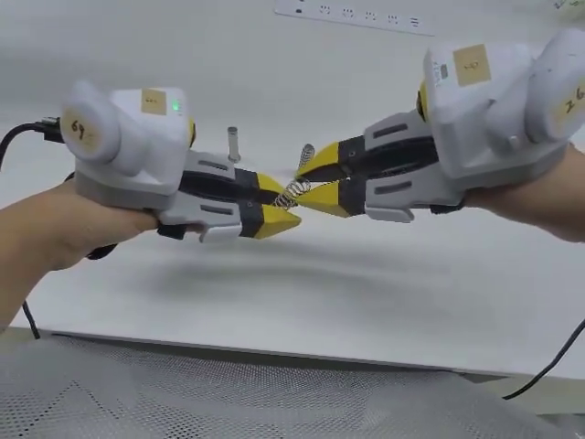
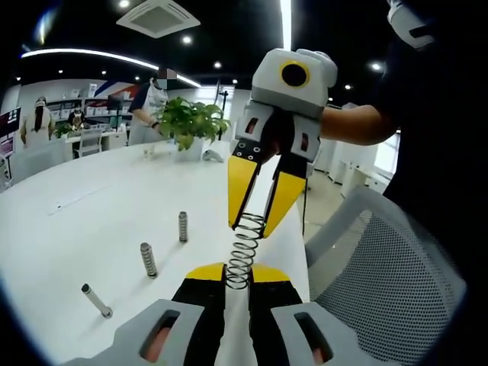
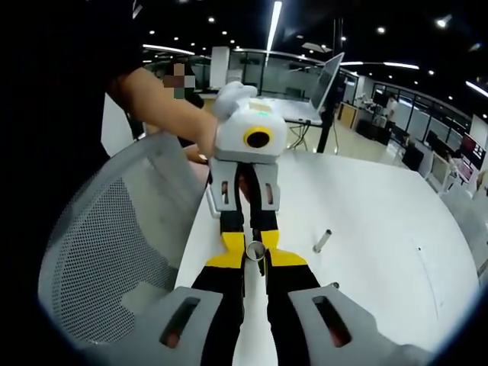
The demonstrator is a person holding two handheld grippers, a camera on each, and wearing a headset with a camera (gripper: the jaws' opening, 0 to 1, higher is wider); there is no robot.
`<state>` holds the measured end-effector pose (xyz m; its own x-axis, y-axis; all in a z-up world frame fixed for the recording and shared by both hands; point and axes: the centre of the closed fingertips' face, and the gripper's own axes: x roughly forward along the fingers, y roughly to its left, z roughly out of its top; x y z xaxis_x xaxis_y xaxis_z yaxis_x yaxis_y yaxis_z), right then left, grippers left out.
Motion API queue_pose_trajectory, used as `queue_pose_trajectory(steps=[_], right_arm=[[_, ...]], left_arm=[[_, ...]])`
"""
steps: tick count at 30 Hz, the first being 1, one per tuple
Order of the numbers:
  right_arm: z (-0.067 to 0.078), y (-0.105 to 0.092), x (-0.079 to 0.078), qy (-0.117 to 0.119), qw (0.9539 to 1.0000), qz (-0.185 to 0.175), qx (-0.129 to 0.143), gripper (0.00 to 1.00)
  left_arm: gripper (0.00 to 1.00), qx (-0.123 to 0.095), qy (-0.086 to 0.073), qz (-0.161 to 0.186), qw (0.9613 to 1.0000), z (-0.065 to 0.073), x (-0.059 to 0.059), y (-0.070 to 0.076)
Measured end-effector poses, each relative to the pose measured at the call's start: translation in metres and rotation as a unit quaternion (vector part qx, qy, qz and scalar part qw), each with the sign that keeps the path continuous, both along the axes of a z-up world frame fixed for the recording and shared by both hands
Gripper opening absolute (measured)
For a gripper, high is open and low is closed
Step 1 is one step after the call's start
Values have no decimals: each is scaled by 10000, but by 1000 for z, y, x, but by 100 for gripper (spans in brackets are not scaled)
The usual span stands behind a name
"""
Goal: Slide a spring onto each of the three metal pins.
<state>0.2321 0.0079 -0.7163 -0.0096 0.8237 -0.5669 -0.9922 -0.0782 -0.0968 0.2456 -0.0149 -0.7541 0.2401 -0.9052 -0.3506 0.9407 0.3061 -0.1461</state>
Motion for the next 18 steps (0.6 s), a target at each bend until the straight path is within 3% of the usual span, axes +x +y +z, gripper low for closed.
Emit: queue_pose_trajectory(steps=[18], right_arm=[[6,9,2,-15,9998,-94,148,8]], left_arm=[[2,12,-81,-68,9999,2,1,-8]])
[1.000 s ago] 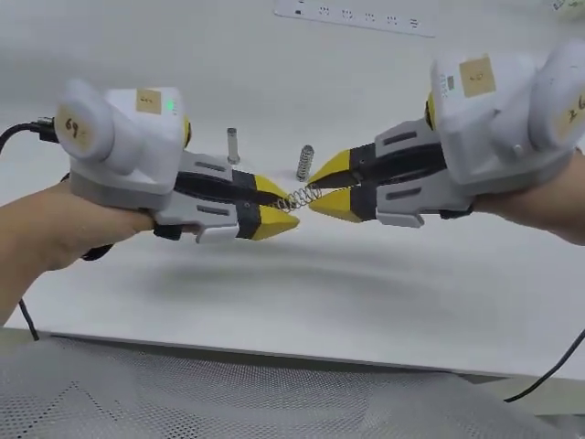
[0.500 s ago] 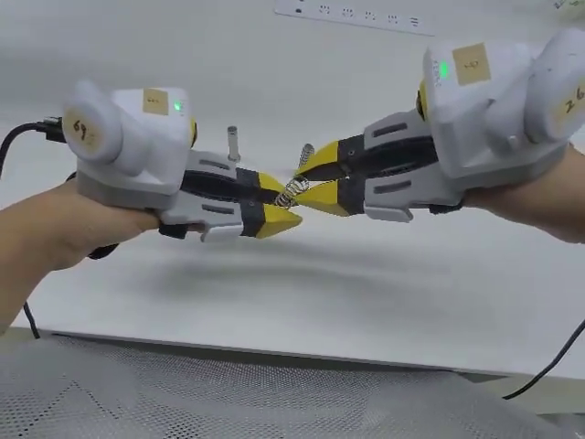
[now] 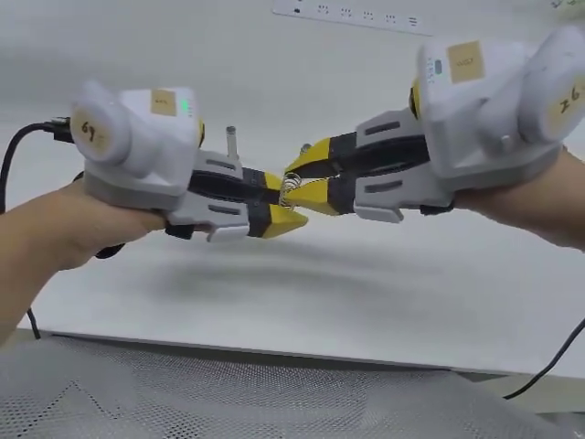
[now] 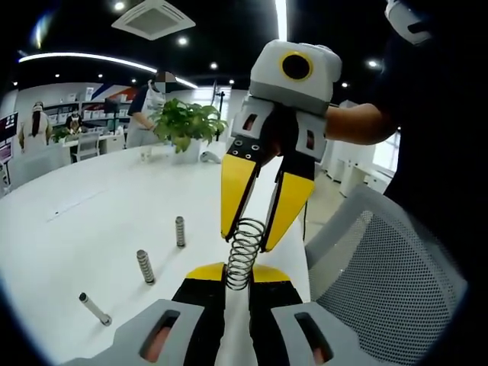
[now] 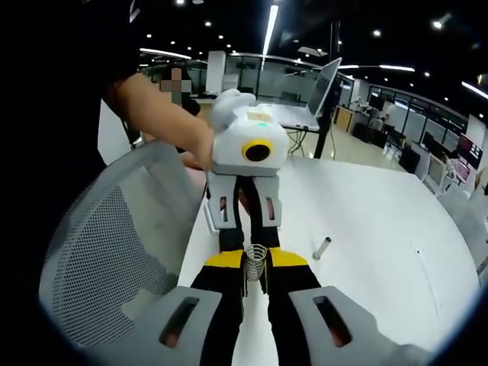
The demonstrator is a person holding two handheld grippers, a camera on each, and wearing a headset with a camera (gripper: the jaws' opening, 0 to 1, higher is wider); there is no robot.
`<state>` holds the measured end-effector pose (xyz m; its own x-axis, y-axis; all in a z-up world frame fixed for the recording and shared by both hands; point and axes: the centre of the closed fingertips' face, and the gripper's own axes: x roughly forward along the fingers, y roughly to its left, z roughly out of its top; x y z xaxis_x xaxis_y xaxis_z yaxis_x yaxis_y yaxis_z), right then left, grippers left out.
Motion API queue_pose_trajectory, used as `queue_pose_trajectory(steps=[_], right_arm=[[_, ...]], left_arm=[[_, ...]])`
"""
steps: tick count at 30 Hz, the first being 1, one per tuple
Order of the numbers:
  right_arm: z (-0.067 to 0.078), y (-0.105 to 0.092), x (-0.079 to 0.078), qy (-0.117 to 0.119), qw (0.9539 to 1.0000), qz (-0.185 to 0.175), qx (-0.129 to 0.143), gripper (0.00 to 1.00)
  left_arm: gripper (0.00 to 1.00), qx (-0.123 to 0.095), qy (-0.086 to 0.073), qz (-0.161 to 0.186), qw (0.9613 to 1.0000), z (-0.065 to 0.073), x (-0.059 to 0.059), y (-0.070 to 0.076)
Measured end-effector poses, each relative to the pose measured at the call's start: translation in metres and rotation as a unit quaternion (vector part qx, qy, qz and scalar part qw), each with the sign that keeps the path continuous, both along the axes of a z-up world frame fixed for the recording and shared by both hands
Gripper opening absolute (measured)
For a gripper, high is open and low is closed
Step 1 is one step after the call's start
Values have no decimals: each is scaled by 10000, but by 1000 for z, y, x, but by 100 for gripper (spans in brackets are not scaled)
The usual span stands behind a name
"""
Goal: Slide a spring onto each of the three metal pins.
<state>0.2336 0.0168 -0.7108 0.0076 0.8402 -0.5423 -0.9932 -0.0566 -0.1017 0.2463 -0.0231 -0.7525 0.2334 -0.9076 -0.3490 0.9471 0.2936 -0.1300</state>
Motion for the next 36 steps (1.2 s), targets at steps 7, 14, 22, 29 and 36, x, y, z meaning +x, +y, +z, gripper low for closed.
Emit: queue_pose_trajectory(steps=[7,14,22,29,36], right_arm=[[1,1,1,29,9999,-116,103,8],[3,3,3,16,9997,-187,160,8],[4,3,4,42,9995,-212,222,8],[5,3,3,-8,9998,-130,149,7],[3,1,7,0,9996,-232,157,8]], left_arm=[[3,-18,9,42,10000,0,2,3],[3,-44,7,74,10000,3,4,3],[3,-94,64,134,9998,4,5,5],[5,-170,170,176,9996,6,6,3],[10,-196,175,256,9993,8,7,6]])
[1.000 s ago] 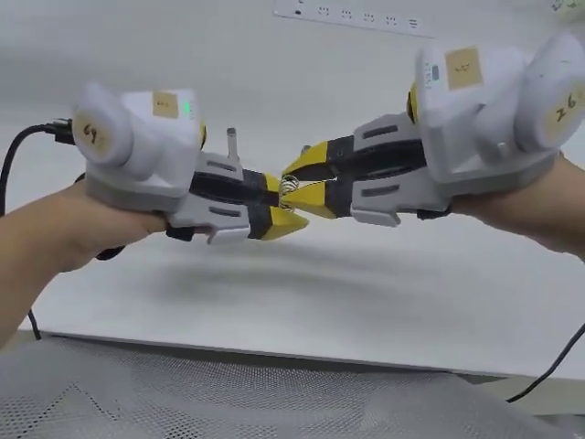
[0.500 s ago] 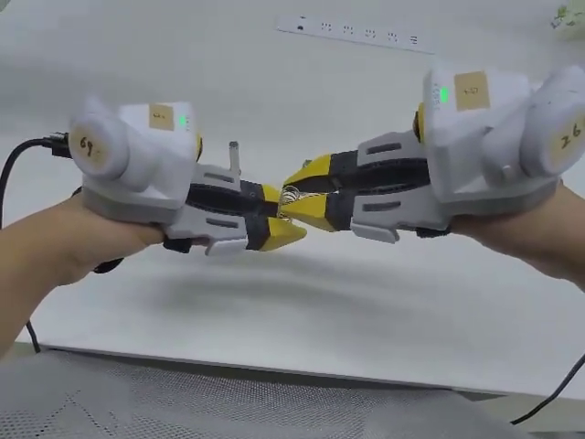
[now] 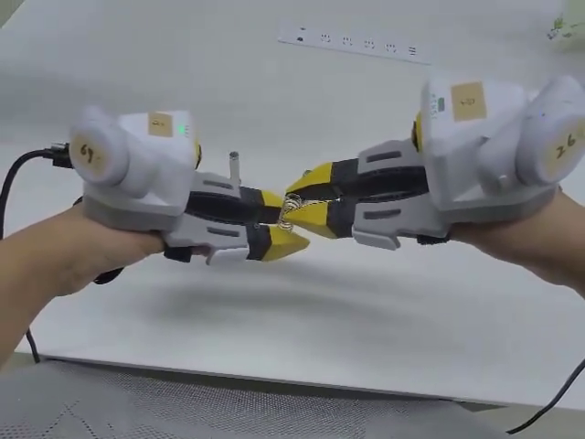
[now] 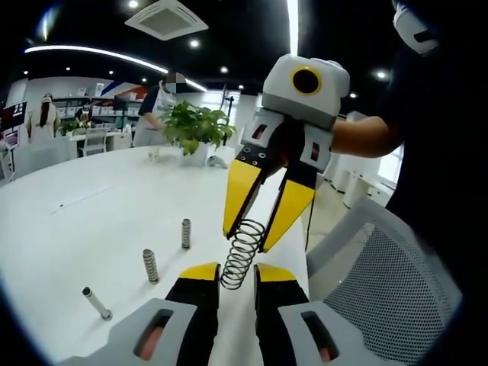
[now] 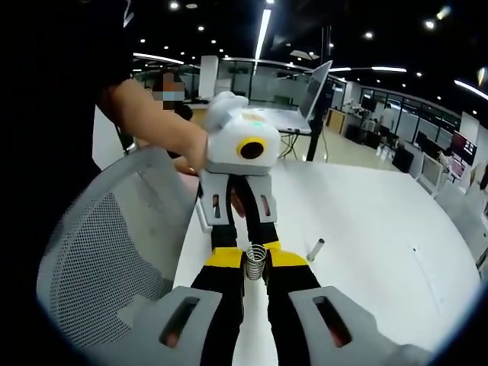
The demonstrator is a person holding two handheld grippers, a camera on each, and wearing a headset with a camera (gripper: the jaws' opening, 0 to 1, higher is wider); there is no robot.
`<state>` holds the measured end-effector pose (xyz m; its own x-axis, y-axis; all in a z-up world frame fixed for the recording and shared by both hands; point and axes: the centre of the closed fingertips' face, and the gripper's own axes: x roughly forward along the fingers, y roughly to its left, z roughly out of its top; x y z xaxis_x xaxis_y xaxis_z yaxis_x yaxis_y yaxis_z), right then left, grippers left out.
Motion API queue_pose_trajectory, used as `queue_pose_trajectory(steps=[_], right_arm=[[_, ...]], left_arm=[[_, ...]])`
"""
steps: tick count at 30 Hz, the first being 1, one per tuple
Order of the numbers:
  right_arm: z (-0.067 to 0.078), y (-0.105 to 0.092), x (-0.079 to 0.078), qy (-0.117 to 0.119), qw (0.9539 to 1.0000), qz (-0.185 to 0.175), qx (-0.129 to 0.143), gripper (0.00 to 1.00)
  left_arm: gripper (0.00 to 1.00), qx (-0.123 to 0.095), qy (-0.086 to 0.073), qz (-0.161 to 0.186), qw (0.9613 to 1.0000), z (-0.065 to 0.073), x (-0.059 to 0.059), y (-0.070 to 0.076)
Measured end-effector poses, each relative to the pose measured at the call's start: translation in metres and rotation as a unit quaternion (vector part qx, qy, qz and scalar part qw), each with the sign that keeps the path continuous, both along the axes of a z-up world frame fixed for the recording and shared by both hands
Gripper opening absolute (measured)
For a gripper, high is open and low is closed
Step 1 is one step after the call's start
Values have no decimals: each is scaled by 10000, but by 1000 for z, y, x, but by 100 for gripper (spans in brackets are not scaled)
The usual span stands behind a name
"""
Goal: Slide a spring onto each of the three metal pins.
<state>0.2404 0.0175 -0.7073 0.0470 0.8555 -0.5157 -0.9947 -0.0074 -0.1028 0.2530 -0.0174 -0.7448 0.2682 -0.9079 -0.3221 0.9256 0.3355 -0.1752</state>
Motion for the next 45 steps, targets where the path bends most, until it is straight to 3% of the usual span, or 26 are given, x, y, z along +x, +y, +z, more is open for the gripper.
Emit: queue_pose_trajectory(steps=[4,31,45], right_arm=[[-1,-1,1,-3,10000,-24,-2,8],[-8,-9,11,149,9993,-323,110,8],[-9,-10,11,45,9995,-306,3,8]], left_arm=[[16,37,25,83,10000,-2,1,4],[25,-62,-8,786,9969,9,7,59],[36,-51,61,1132,9935,6,8,81]])
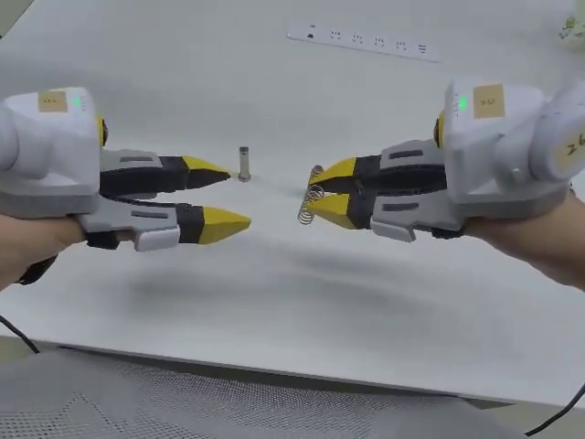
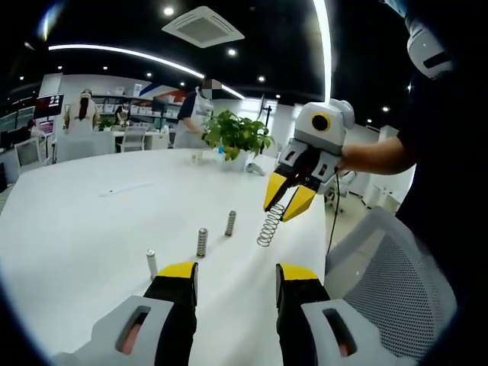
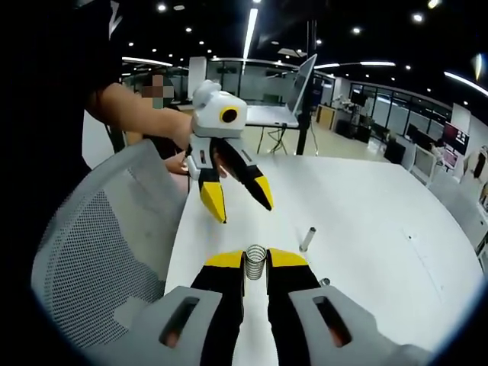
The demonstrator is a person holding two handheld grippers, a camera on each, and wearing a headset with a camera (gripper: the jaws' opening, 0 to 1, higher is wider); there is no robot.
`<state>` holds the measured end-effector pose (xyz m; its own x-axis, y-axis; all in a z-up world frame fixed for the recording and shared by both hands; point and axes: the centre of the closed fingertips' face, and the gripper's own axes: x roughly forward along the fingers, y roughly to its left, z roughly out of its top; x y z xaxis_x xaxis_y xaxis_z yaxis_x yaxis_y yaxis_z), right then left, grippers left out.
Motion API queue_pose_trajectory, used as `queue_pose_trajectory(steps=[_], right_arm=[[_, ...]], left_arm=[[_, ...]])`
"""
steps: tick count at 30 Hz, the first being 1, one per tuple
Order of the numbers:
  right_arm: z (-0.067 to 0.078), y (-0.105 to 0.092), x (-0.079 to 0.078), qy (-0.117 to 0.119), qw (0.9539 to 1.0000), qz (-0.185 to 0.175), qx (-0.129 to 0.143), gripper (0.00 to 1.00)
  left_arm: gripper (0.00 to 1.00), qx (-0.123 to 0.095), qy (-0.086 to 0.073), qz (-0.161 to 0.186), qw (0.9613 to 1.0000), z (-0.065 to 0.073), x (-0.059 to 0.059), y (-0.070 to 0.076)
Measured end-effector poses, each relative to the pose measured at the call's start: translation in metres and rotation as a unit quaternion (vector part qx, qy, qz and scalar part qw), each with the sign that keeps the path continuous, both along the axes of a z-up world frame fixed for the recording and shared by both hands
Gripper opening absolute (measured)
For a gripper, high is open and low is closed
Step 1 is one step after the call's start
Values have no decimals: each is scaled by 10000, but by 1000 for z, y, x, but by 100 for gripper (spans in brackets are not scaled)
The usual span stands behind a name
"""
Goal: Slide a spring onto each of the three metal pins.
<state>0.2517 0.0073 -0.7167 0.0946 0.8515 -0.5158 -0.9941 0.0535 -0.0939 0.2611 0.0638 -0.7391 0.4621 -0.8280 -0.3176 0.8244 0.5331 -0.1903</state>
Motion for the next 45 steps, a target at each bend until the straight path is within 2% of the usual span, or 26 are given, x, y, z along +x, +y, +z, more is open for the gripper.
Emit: queue_pose_trajectory(steps=[8,11,18,27,30,33,39,45], right_arm=[[-3,0,1,31,9999,9,-120,8],[-5,0,1,28,9998,21,-189,8],[-8,2,2,-10,9996,74,-270,8],[-6,5,9,-34,9997,69,-238,8],[-7,7,9,-43,9996,79,-266,8],[-7,9,8,-29,9996,98,-281,8],[-7,15,11,-48,9995,102,-287,8],[-6,24,13,-28,9995,132,-274,8]], left_arm=[[47,66,60,278,9996,-3,1,18],[49,61,36,407,9991,-1,3,26],[64,106,12,643,9979,-3,6,39],[84,151,-55,798,9967,-4,9,46],[88,376,-161,790,9960,-11,9,50],[98,305,-166,889,9954,-11,9,53],[98,276,-116,950,9950,-13,8,58],[98,202,-96,1001,9947,-10,9,57]])
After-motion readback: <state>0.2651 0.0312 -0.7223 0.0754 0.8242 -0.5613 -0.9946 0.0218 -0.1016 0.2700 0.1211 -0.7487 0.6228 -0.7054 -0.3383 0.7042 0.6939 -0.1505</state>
